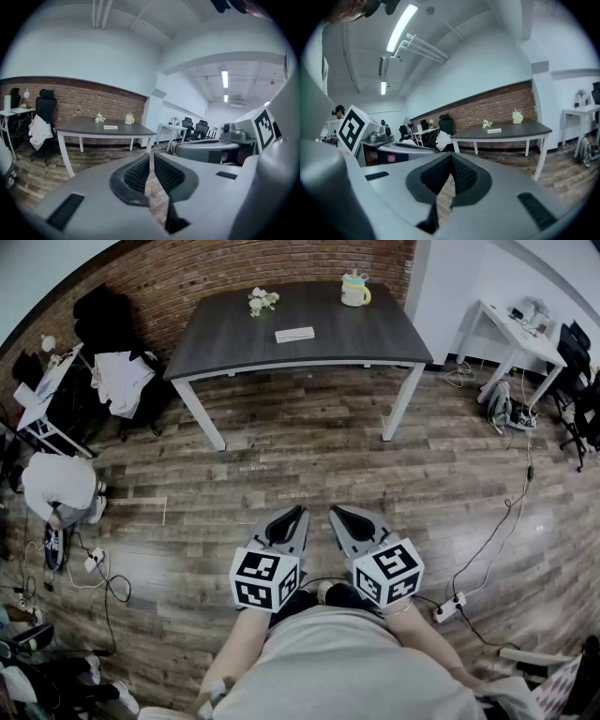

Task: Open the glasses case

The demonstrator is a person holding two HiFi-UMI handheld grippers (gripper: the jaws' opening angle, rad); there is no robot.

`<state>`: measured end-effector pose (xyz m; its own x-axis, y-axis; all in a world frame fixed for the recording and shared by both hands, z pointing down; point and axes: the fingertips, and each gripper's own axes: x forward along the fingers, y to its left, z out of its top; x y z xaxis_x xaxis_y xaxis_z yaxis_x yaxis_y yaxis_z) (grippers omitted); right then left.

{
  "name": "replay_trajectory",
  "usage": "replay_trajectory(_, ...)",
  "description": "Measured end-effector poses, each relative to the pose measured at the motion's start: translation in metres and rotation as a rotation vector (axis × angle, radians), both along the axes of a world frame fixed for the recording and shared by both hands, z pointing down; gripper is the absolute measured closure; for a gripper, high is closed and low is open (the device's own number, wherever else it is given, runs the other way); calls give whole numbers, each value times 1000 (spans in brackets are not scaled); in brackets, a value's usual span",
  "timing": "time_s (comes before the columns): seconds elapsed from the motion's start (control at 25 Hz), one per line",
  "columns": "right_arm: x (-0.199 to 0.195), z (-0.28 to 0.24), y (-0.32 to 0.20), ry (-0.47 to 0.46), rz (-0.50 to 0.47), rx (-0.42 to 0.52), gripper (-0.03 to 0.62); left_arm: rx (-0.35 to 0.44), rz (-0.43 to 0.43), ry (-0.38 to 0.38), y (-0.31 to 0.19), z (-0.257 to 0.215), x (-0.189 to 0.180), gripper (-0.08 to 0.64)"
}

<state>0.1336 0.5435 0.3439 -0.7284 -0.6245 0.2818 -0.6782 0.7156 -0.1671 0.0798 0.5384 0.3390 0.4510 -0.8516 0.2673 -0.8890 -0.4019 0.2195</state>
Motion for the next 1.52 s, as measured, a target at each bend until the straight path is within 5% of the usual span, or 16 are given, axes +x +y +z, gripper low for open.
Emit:
replay_trajectory(0.6, 17, -7, -4, -10, 57, 49, 588, 29, -18, 36, 4, -3, -9, 514)
replay_trajectory(0.92, 53, -8, -26, 52, 114, 96, 586, 70, -133, -5, -10, -4, -33, 512)
replay_trajectory(1.52, 60, 25, -42, 45, 67, 3, 500, -13, -186, -57, -17, 24, -30, 511)
